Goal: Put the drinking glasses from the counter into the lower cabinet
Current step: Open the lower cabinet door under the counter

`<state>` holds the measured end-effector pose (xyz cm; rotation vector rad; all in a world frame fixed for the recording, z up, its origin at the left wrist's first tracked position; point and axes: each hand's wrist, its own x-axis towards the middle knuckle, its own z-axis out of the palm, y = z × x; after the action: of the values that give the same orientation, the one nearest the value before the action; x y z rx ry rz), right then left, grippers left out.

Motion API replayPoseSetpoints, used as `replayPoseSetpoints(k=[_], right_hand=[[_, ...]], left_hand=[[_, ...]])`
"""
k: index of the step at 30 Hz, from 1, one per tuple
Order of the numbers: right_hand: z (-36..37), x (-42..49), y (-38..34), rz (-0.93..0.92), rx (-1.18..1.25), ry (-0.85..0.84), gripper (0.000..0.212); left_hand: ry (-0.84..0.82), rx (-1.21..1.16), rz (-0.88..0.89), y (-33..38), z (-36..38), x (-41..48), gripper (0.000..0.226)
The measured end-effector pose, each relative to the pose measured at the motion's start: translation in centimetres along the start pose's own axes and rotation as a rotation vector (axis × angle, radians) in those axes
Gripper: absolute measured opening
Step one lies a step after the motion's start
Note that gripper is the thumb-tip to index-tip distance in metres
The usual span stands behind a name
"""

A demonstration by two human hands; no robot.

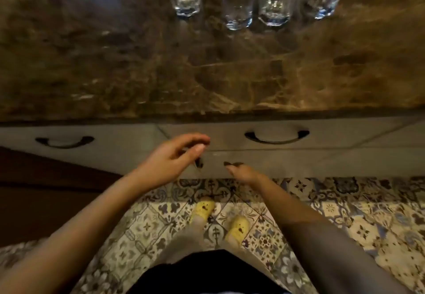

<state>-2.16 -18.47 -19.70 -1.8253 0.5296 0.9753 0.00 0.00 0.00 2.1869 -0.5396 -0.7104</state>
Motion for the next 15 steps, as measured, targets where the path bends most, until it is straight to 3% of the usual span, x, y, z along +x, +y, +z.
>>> replayPoseSetpoints(k=[1,4,5,7,10,15], right_hand=[[0.2,0.3,-0.9,0.004,0.055,0.019,0.057],[1.5,1.4,-2.8,-0.038,0.125,0.003,0.052],[2.0,1.8,-3.4,-0.034,0.118,-0.006,0.051],[3.3,2.6,-4.3,-0.003,0.155,-0.002,0.048],[5.1,4.0,-5.0,0.063,0.241,-0.003,0.051],[7.2,5.3,-5.4,0.110,0.419,-0.008,0.056]], left_hand=[[0.067,-0.006,0.068,1.1,-1.4,-0.5,0.028],[0.485,0.283,0.383,3.2,-4.9,-1.3,0.036],[0.575,0.387,0.412,3.2,-5.5,-1.0,0.038],[0.608,0.554,0.315,2.2,-6.0,0.5,0.048],[0.505,0.747,0.045,0.2,-5.7,3.0,0.064],[0.674,0.845,0.051,-1.1,-4.3,4.2,0.060]])
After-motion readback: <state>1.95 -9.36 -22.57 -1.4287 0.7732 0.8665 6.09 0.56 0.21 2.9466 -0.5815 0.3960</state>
